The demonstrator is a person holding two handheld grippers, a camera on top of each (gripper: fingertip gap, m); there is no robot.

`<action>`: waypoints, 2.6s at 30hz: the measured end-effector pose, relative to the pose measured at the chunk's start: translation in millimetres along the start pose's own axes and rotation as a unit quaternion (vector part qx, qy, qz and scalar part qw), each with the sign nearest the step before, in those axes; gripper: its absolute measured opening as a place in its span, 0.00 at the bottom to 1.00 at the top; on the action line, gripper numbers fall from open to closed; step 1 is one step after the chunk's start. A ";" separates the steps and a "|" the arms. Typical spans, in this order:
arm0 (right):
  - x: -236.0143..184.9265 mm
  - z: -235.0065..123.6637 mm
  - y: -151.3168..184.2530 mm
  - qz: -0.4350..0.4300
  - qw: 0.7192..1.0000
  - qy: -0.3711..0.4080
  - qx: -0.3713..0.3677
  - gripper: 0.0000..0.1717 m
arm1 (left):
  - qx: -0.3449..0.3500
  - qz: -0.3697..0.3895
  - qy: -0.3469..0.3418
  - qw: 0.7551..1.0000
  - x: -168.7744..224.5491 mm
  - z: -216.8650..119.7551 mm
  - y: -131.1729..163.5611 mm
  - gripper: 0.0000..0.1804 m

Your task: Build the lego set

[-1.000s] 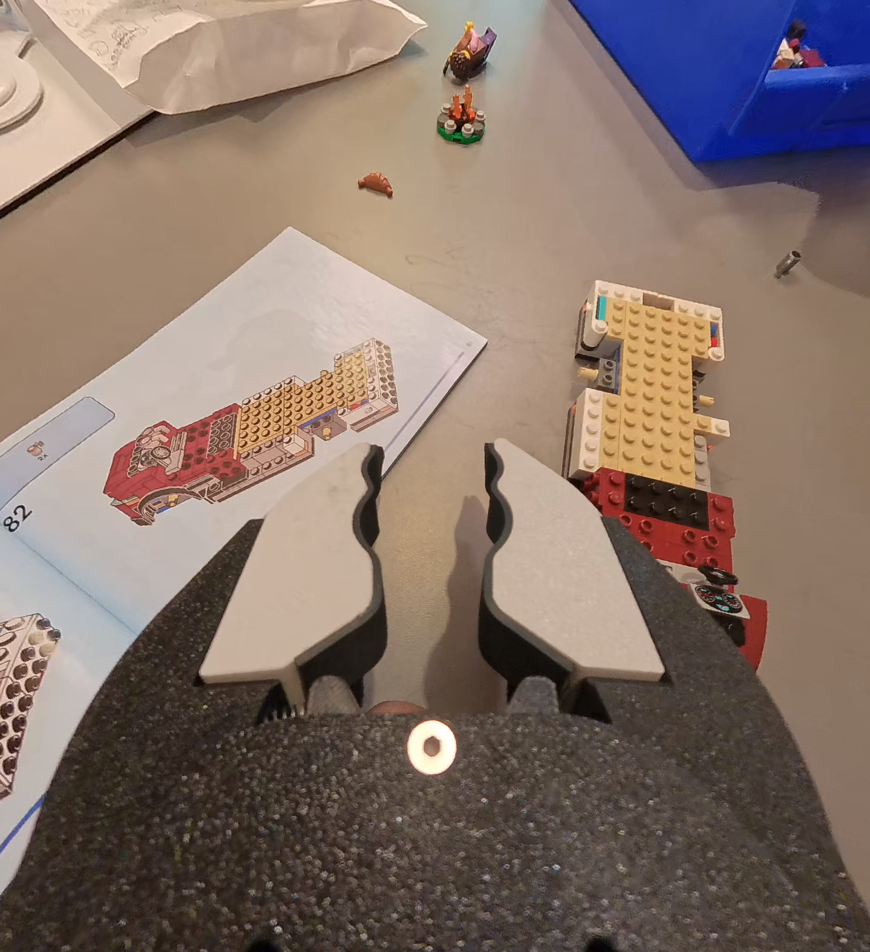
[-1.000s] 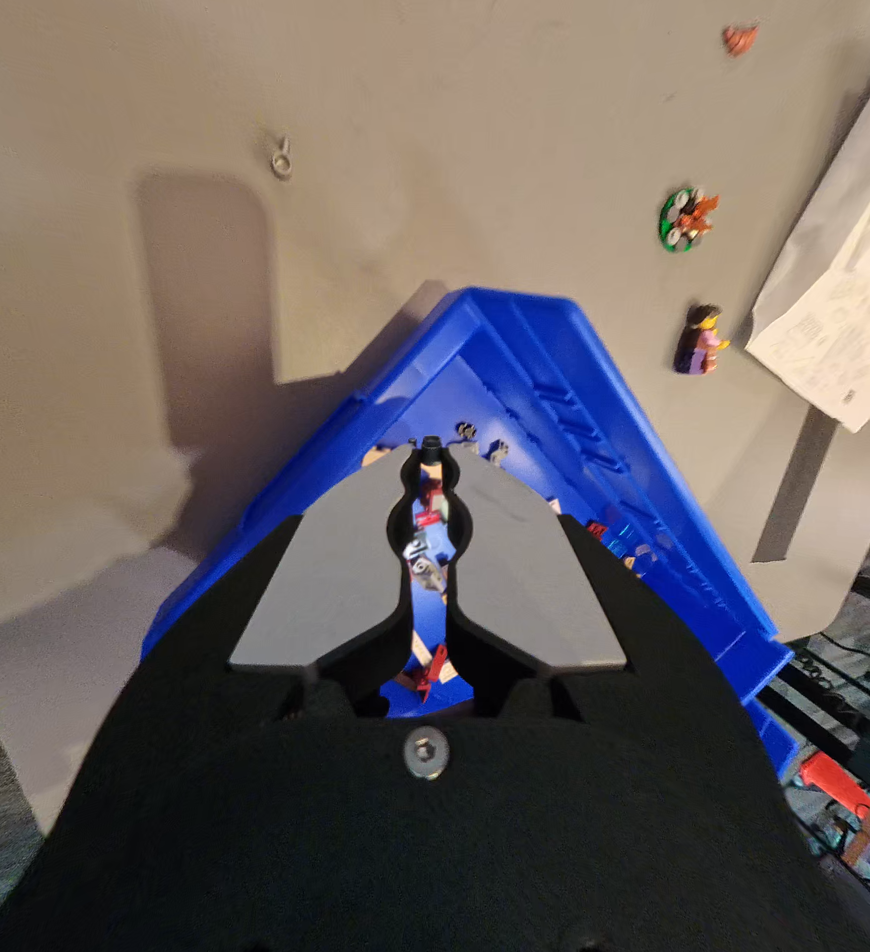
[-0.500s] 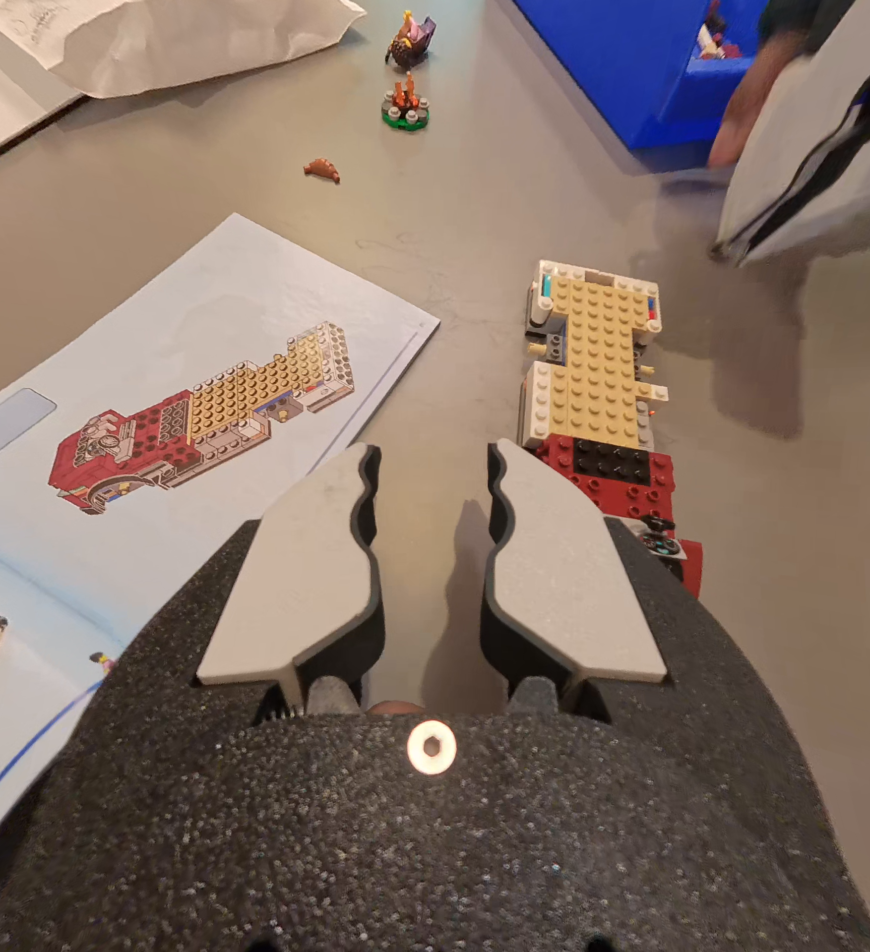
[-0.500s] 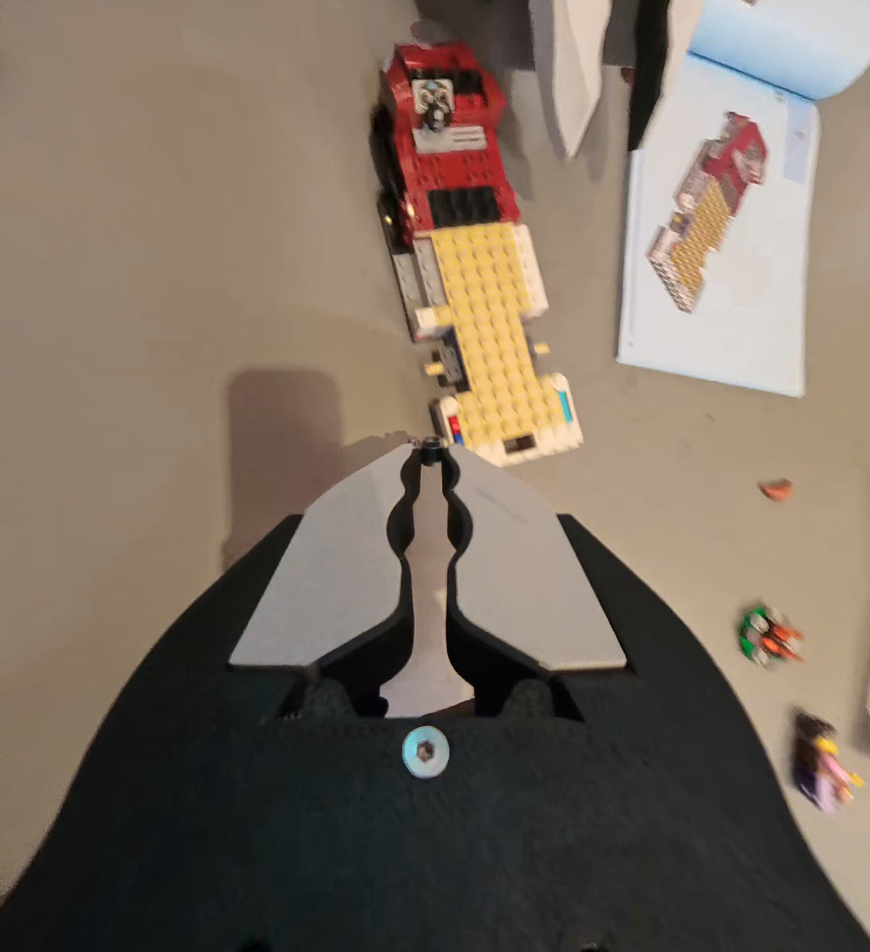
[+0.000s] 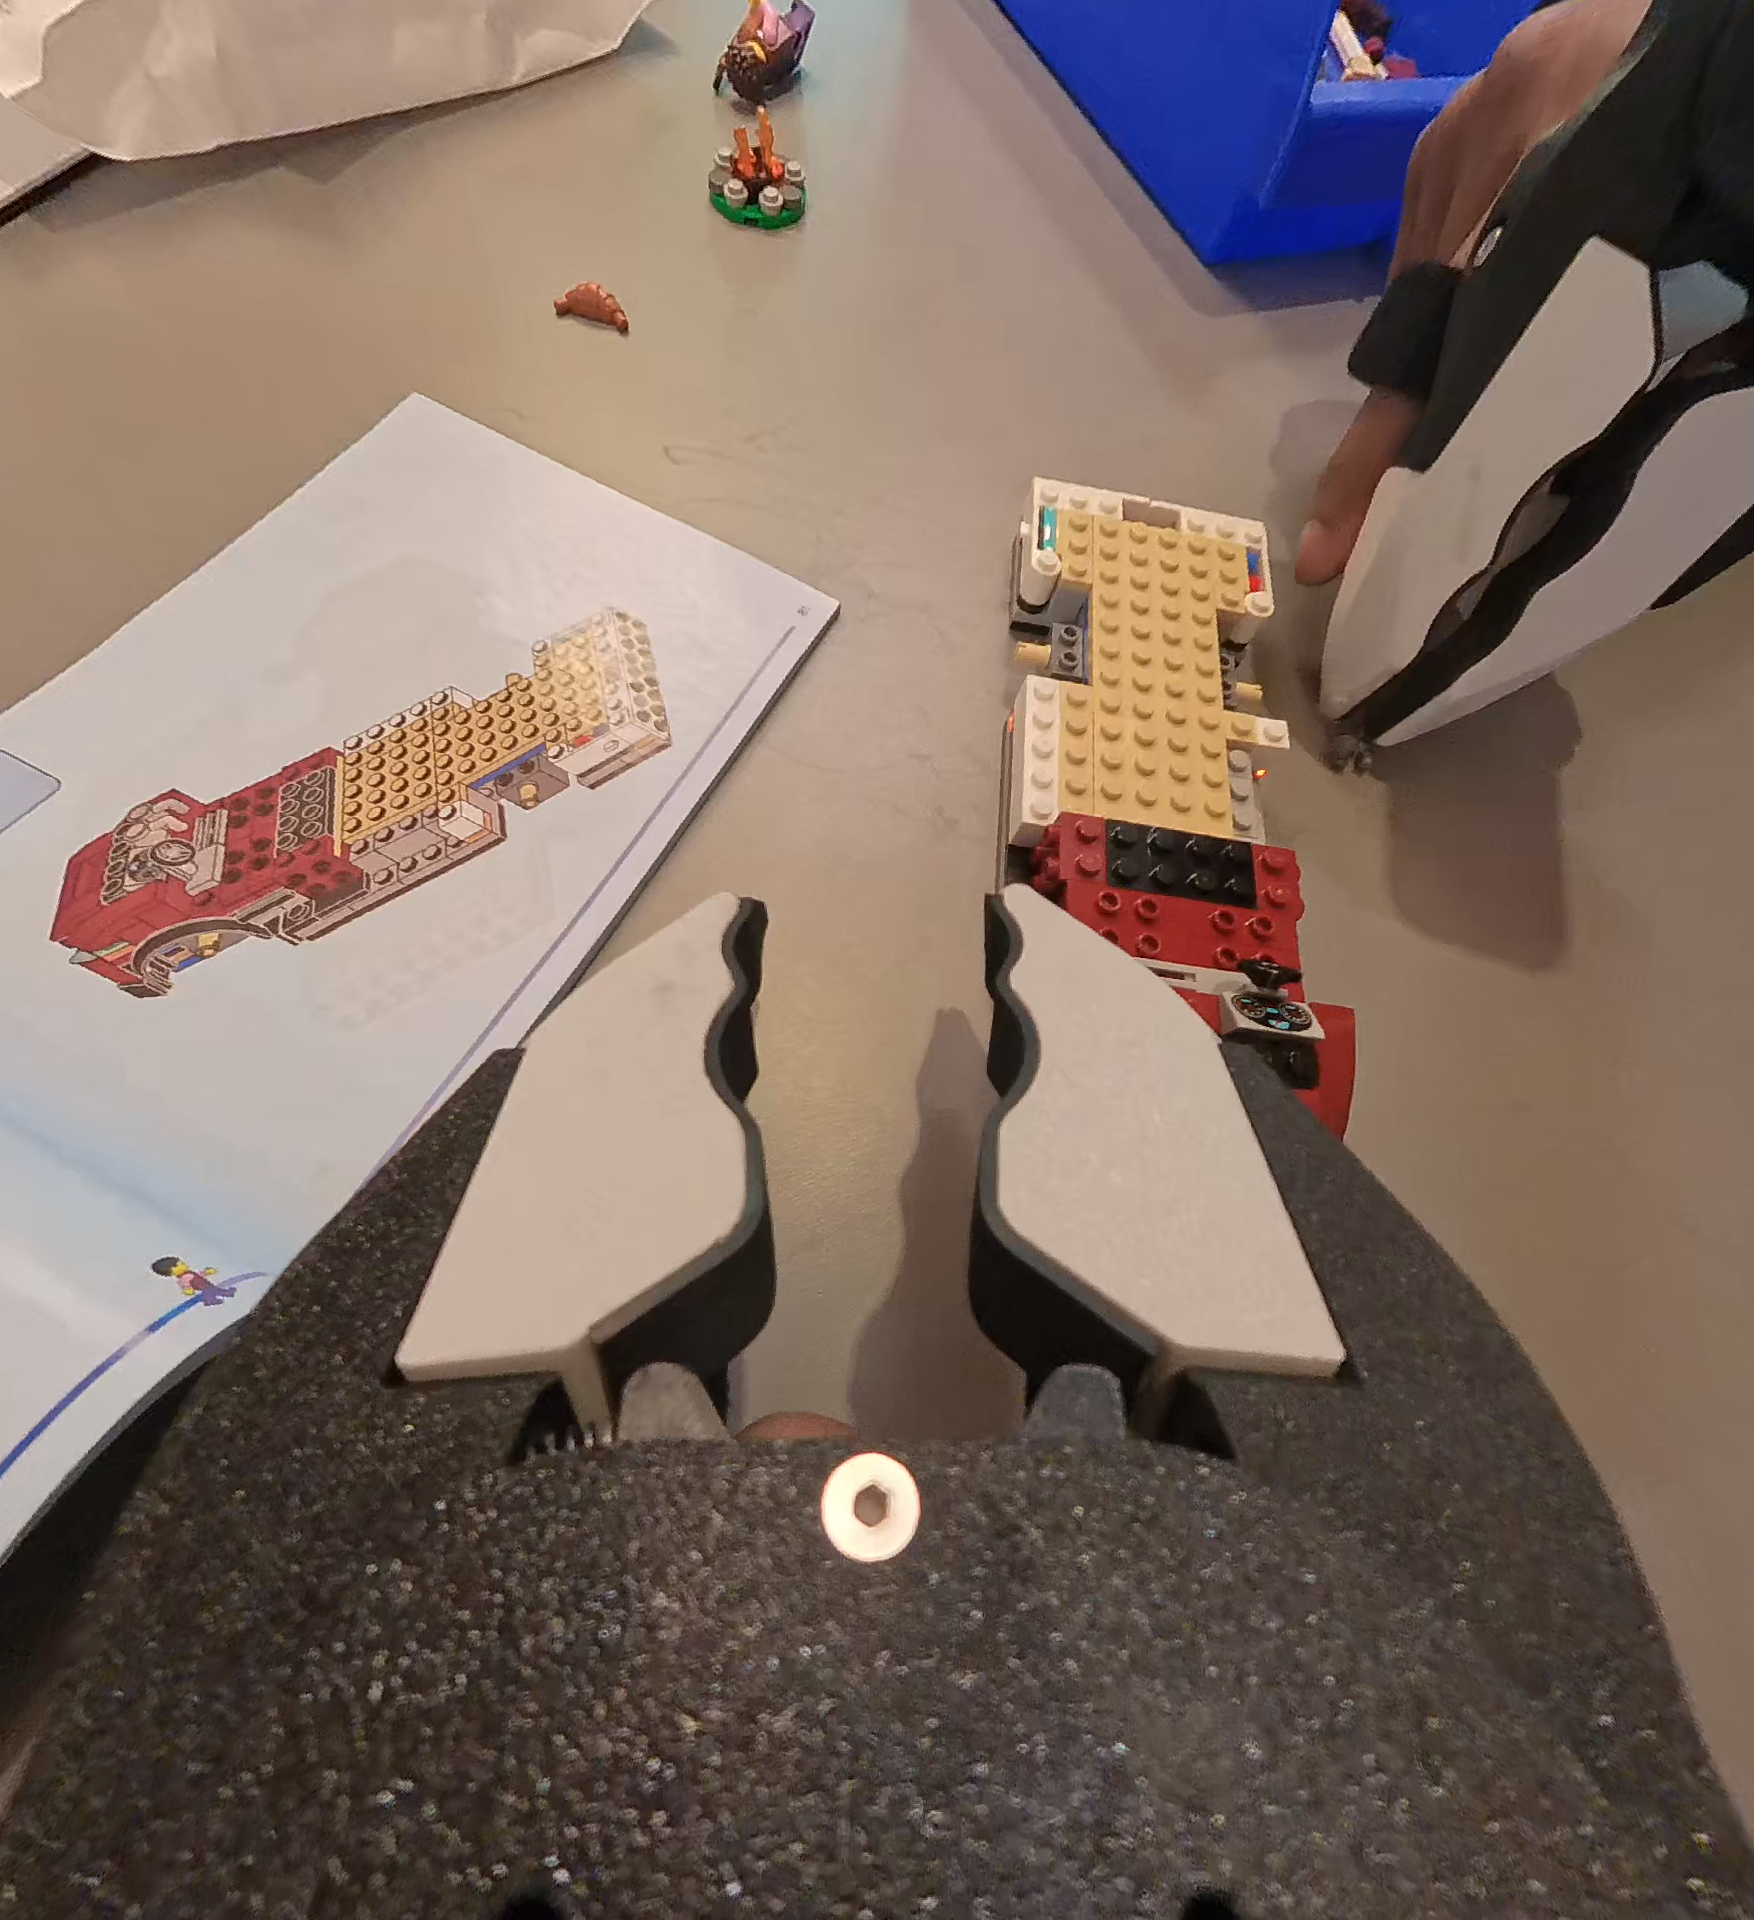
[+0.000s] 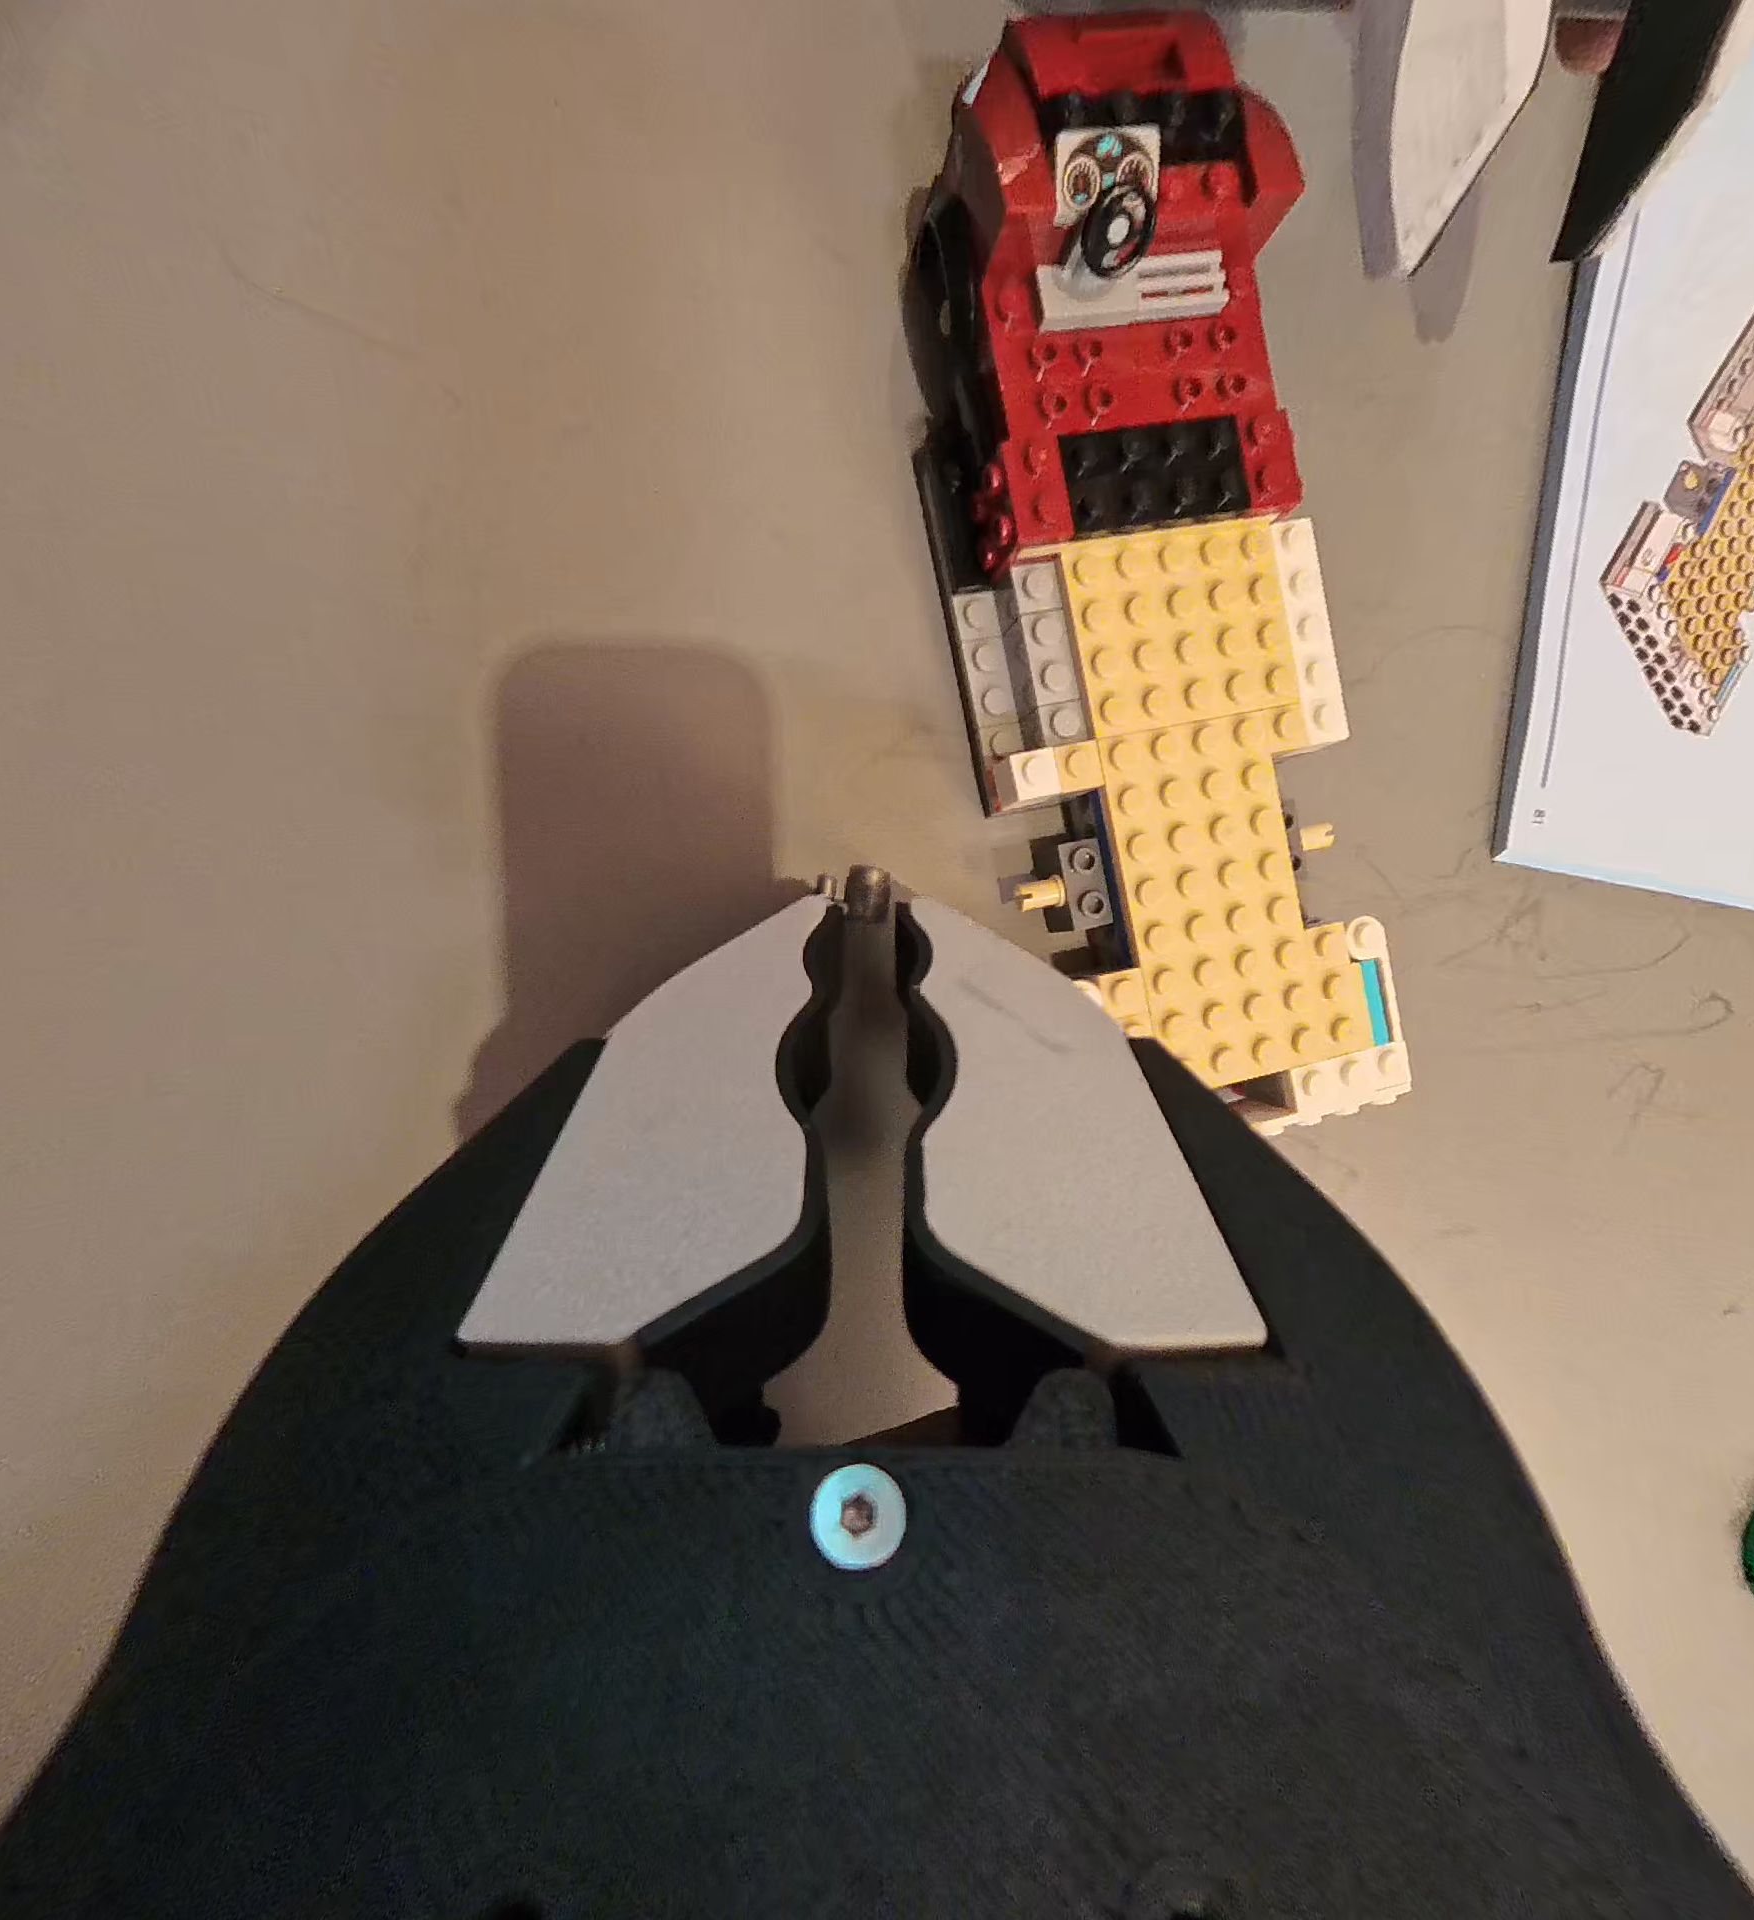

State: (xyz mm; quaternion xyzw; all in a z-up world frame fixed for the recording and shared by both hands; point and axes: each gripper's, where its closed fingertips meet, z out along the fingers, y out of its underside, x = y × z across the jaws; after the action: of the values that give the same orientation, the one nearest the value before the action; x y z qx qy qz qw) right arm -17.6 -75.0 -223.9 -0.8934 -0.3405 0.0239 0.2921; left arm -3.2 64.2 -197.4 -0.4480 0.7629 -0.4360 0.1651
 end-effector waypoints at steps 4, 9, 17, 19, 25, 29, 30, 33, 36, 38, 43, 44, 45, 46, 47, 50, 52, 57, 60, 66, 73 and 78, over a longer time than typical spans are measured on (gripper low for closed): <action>4.9 -6.9 -8.7 -0.001 1.000 0.004 0.010 0.08 | 0.009 -0.005 -0.003 1.000 -2.4 -1.5 -2.6 0.23; 20.0 -11.0 -33.7 -0.013 0.999 0.018 0.025 0.14 | 0.031 -0.009 -0.017 0.999 -8.1 -5.1 -9.6 0.23; 38.1 20.8 -76.5 -0.033 0.999 -0.017 0.023 0.31 | 0.074 -0.033 -0.021 0.996 -14.6 -12.9 -20.8 0.23; 38.3 31.2 -75.7 -0.038 0.999 -0.033 0.007 0.35 | 0.082 -0.043 -0.017 0.996 -16.0 -14.3 -21.9 0.23; 41.3 49.9 -72.6 -0.019 0.998 -0.049 -0.029 0.37 | 0.105 -0.070 -0.001 0.992 -17.2 -19.0 -27.5 0.23; 46.9 50.8 -72.3 0.002 0.999 -0.034 -0.030 0.37 | 0.112 -0.091 0.000 0.990 -20.5 -20.8 -28.6 0.23; 48.2 50.4 -71.6 0.007 0.999 -0.029 -0.028 0.36 | 0.113 -0.100 -0.002 0.989 -22.5 -21.0 -28.3 0.23; 53.9 47.4 -67.8 0.022 1.000 -0.006 -0.020 0.36 | 0.116 -0.131 -0.001 0.985 -27.3 -21.3 -27.5 0.23; 61.0 40.9 -62.2 0.021 0.999 0.029 -0.011 0.36 | 0.115 -0.164 0.008 0.980 -29.2 -20.8 -26.1 0.23; 67.2 34.1 -60.0 0.025 0.998 0.059 0.002 0.34 | 0.109 -0.198 0.022 0.974 -28.5 -18.6 -23.3 0.23; 78.5 20.2 -52.4 0.020 0.991 0.133 0.011 0.33 | 0.120 -0.289 0.106 0.944 -12.8 -10.9 -28.0 0.24; 77.9 19.7 -51.1 0.017 0.990 0.138 0.010 0.33 | 0.114 -0.296 0.114 0.942 -9.7 -7.4 -27.0 0.24; 78.0 19.3 -50.7 0.015 0.989 0.145 0.012 0.33 | 0.108 -0.300 0.123 0.940 -5.8 -4.0 -26.0 0.25; 78.5 18.6 -50.3 0.013 0.988 0.152 0.014 0.33 | 0.101 -0.303 0.132 0.938 -1.7 -0.9 -25.3 0.26; 79.2 17.8 -50.1 0.012 0.987 0.159 0.015 0.33 | 0.097 -0.307 0.141 0.936 2.3 1.7 -25.1 0.27; 83.2 13.7 -50.9 0.006 0.983 0.183 0.020 0.33 | 0.094 -0.308 0.161 0.933 11.3 5.2 -27.4 0.29; 85.8 10.4 -53.2 0.003 0.980 0.196 0.029 0.33 | 0.093 -0.309 0.165 0.932 14.1 6.6 -28.2 0.29; 87.0 5.7 -58.6 -0.001 0.977 0.208 0.048 0.33 | 0.108 -0.322 0.208 0.917 26.3 8.2 -36.9 0.29; 86.3 3.0 -61.4 -0.006 0.975 0.214 0.055 0.31 | 0.106 -0.326 0.208 0.916 27.0 10.2 -36.6 0.32; 84.2 1.8 -61.1 0.002 0.977 0.204 0.068 0.18 | 0.096 -0.341 0.203 0.913 24.0 12.6 -32.8 0.34; 85.6 3.8 -56.4 0.006 0.979 0.191 0.069 0.25 | 0.083 -0.333 0.203 0.917 28.5 15.6 -30.6 0.31; 85.3 5.9 -55.7 -0.003 0.981 0.180 0.066 0.33 | 0.074 -0.322 0.201 0.922 32.5 17.9 -29.3 0.30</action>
State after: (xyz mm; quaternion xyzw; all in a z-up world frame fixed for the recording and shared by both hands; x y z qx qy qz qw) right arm 13.3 14.3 -185.4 -0.8605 -0.2830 -0.1158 0.4074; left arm 6.4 21.7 -179.3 -0.5588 0.5601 -0.6019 -0.1085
